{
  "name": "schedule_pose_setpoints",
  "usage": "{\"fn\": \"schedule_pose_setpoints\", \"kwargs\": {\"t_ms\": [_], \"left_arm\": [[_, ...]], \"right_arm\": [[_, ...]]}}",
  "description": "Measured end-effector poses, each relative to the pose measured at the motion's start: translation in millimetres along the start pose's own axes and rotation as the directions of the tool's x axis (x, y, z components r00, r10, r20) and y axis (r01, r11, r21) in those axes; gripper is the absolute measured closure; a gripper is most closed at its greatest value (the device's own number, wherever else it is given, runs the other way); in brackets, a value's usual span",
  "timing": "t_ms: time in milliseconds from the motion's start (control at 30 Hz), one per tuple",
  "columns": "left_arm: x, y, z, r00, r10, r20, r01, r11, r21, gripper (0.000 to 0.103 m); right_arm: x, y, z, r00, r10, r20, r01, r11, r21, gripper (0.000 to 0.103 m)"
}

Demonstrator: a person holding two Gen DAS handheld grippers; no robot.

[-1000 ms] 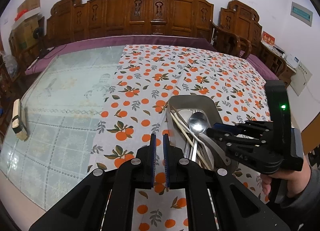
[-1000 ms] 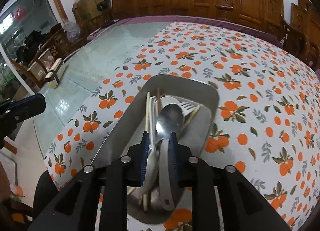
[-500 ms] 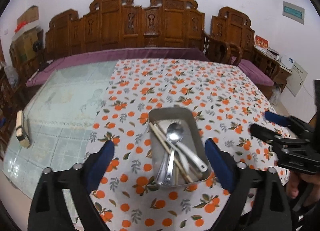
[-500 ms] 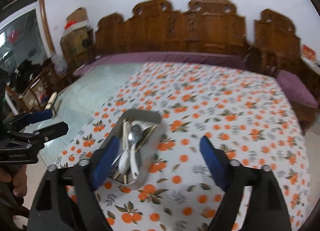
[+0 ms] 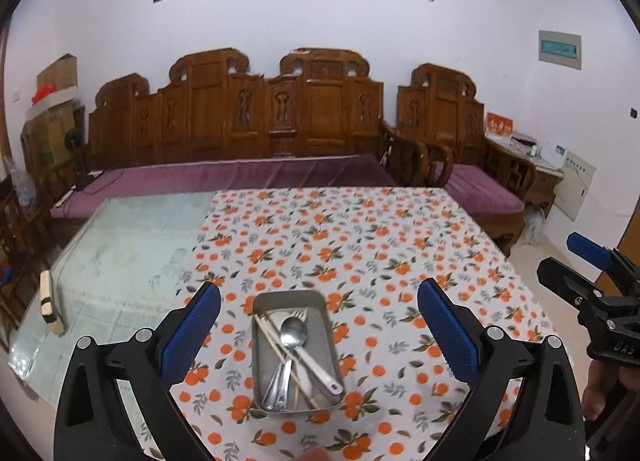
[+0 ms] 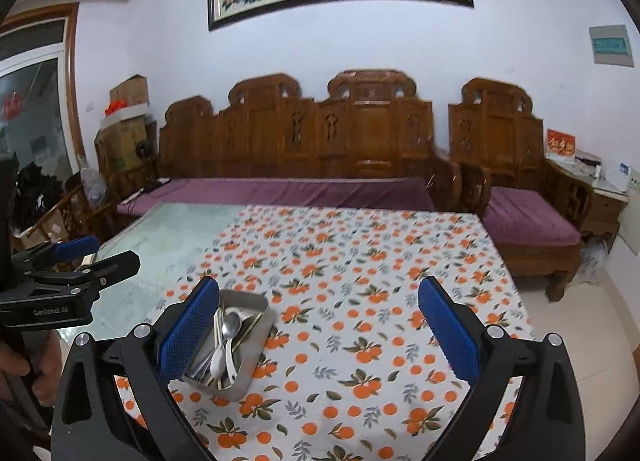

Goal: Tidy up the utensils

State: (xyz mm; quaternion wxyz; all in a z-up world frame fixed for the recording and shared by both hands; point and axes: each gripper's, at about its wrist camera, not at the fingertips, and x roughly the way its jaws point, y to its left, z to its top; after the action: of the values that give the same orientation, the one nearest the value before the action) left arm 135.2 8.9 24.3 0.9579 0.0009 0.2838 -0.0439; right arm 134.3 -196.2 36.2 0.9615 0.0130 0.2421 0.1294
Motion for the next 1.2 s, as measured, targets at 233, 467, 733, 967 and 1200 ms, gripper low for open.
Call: {"fn": "schedule_pose_setpoints", "kwargs": {"t_ms": [233, 467, 733, 967, 1200], "left_arm": [[-12, -9, 6, 1.000, 0.009, 0.021, -0.009, 1.000, 0.010, 0.008], [-12, -8, 3, 1.000, 0.014, 0.016, -0.014, 1.000, 0.005, 0.008], [-15, -10, 3, 1.000, 0.008, 0.023, -0.009, 1.000, 0.003, 0.008], [-16, -10, 3, 1.000, 0.009, 0.026, -0.009, 1.000, 0.002, 0.008], [-20, -12, 5, 0.999, 0.012, 0.034, -0.012, 1.000, 0.003, 0.008]], "right_arm": [[-12, -4, 2, 1.000, -0.016, 0.026, 0.016, 1.000, 0.010, 0.003], [-11, -5, 1, 0.999, -0.021, 0.029, 0.020, 1.000, 0.013, 0.003], [-12, -6, 0, 0.999, -0.029, 0.033, 0.028, 0.999, 0.015, 0.003], [-13, -7, 0, 0.999, -0.032, 0.036, 0.031, 0.999, 0.018, 0.003], [-14, -7, 1, 0.999, -0.034, 0.037, 0.033, 0.999, 0.019, 0.003]]}}
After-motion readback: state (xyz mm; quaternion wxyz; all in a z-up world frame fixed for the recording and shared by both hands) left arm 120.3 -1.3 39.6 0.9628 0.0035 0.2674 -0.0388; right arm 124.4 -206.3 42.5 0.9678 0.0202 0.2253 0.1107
